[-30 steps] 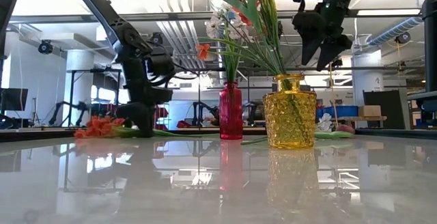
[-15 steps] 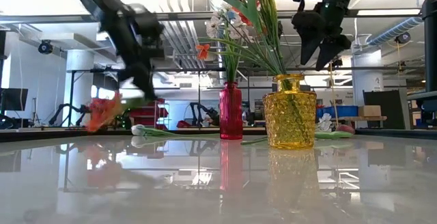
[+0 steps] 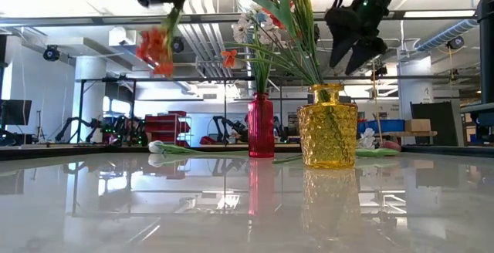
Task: Sort flowers into vase by color
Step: Put the orange flowers into the yellow vase
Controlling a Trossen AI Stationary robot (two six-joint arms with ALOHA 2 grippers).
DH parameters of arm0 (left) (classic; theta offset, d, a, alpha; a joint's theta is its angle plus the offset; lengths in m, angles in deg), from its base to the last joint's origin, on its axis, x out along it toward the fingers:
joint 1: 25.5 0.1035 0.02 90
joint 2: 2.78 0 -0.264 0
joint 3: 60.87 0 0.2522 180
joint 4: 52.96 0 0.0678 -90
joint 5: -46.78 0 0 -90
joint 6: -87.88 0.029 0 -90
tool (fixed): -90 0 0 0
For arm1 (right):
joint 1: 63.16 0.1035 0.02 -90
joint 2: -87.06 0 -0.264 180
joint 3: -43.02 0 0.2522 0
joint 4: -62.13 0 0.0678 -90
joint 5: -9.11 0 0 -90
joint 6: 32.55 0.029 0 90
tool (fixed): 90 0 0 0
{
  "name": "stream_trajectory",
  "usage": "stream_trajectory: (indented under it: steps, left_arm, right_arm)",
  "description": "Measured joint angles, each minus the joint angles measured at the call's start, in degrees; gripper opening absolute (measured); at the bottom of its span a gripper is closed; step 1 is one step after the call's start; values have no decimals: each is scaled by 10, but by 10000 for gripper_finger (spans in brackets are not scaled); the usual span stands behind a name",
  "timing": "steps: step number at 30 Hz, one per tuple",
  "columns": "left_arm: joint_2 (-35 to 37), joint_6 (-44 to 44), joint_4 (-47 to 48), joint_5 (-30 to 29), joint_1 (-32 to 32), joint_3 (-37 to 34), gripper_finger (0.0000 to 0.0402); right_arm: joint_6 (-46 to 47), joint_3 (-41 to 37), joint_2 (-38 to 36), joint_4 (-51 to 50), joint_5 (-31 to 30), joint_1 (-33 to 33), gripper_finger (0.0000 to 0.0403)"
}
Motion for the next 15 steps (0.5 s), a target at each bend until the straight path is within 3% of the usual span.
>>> stream_trajectory:
  steps: [6, 15]
  left_arm:
    - [51, -19, -27, -2, -81, 0, 0]
    - [64, -16, -190, -5, -268, -1, 0]
  right_arm:
    - [-23, 31, -37, 8, 0, 3, 325]
    - [-51, 77, -113, 82, -1, 80, 325]
